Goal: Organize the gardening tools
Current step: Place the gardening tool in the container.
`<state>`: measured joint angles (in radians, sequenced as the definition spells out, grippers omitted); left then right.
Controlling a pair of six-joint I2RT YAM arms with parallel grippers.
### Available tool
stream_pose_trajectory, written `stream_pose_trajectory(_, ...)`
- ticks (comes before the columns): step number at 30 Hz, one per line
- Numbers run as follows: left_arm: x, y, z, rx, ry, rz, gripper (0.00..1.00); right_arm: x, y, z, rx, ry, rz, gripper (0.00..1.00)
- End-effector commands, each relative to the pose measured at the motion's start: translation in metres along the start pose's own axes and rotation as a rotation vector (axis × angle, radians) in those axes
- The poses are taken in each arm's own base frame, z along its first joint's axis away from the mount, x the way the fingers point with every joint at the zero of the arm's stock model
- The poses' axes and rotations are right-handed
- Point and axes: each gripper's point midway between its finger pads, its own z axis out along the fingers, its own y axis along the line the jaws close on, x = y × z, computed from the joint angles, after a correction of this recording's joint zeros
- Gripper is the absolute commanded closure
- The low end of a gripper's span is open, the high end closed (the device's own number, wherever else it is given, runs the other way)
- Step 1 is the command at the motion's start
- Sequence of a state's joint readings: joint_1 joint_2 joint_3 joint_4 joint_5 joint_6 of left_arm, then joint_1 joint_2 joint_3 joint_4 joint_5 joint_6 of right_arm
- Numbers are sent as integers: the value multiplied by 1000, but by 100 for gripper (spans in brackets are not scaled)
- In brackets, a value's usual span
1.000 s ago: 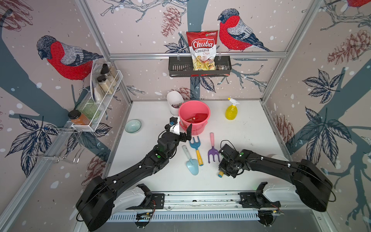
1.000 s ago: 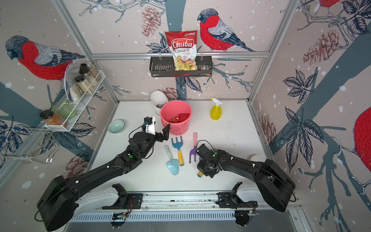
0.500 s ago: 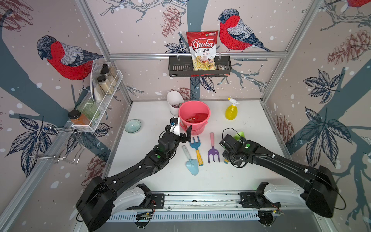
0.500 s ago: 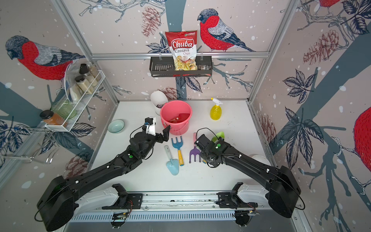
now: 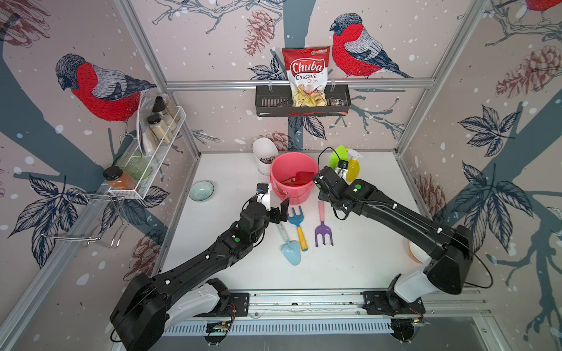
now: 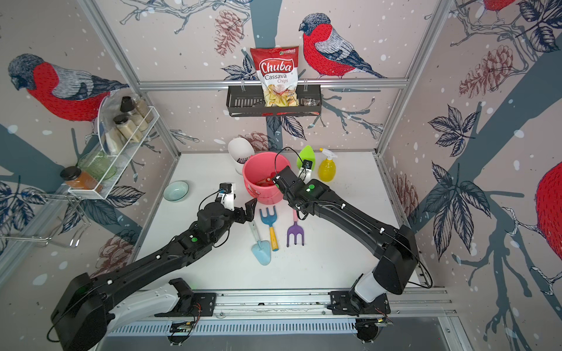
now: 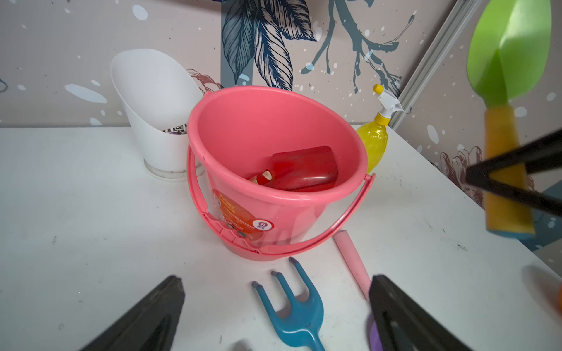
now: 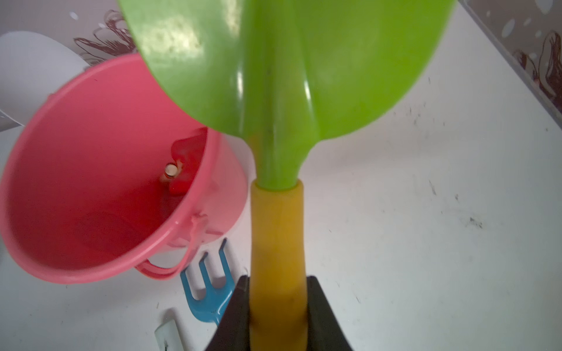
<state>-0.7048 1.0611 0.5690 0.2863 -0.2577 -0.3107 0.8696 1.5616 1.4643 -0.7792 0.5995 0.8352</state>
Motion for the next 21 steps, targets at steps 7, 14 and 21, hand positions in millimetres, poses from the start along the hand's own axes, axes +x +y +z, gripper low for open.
stream_pose_trajectory(7,24,7,-1,40,85,-80,3,-71,50,-2,-90,-289,-169,100)
stream_pose_trajectory(14,30,14,0,87,110,-132,3,-84,75,17,-123,-386,-205,100)
stream_pose_trajectory(21,39,14,1,87,169,-122,3,-77,96,50,-155,-399,-219,100)
